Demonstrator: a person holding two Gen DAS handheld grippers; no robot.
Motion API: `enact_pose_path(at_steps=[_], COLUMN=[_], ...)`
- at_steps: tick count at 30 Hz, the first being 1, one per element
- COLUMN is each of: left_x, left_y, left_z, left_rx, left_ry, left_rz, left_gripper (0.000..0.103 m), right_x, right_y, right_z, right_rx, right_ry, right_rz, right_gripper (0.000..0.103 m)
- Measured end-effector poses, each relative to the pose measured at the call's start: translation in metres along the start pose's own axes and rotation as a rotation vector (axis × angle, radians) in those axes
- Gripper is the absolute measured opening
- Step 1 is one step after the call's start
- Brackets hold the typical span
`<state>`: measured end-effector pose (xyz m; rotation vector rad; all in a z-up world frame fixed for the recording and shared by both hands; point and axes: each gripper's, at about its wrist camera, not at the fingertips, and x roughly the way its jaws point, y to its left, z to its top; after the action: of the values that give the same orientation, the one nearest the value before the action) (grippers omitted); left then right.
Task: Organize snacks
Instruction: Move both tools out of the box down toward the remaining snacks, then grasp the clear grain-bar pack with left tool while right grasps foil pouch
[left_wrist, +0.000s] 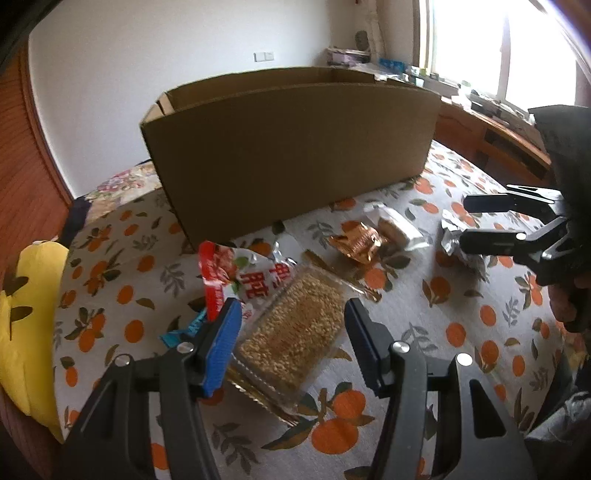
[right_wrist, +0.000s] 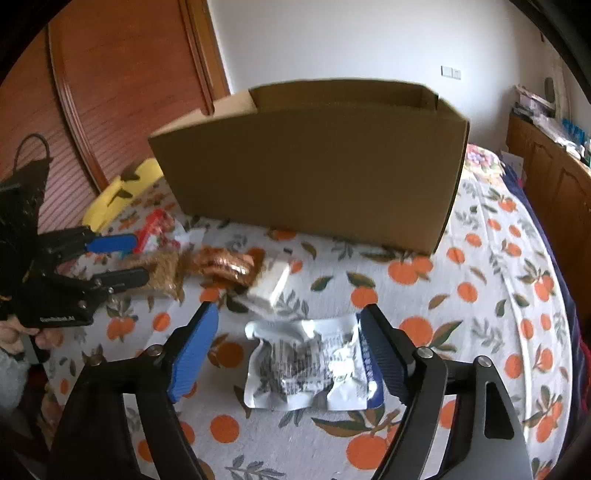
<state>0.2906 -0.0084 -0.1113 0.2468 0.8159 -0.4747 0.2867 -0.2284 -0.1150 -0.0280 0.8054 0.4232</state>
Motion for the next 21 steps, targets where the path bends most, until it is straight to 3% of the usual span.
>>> enact_pose_path(at_steps=[21], left_x=[0.016], left_y=[-0.009], left_z=[0.0], left_rx=[0.071], left_ry=[0.048], left_rz=[0.004], left_gripper=[0.069], right_x=[0.018], right_y=[-0.001], right_z=[-0.014], right_rx=[-0.039], right_ry=[0.099], right_rz=[-0.076], right_gripper=[0.093])
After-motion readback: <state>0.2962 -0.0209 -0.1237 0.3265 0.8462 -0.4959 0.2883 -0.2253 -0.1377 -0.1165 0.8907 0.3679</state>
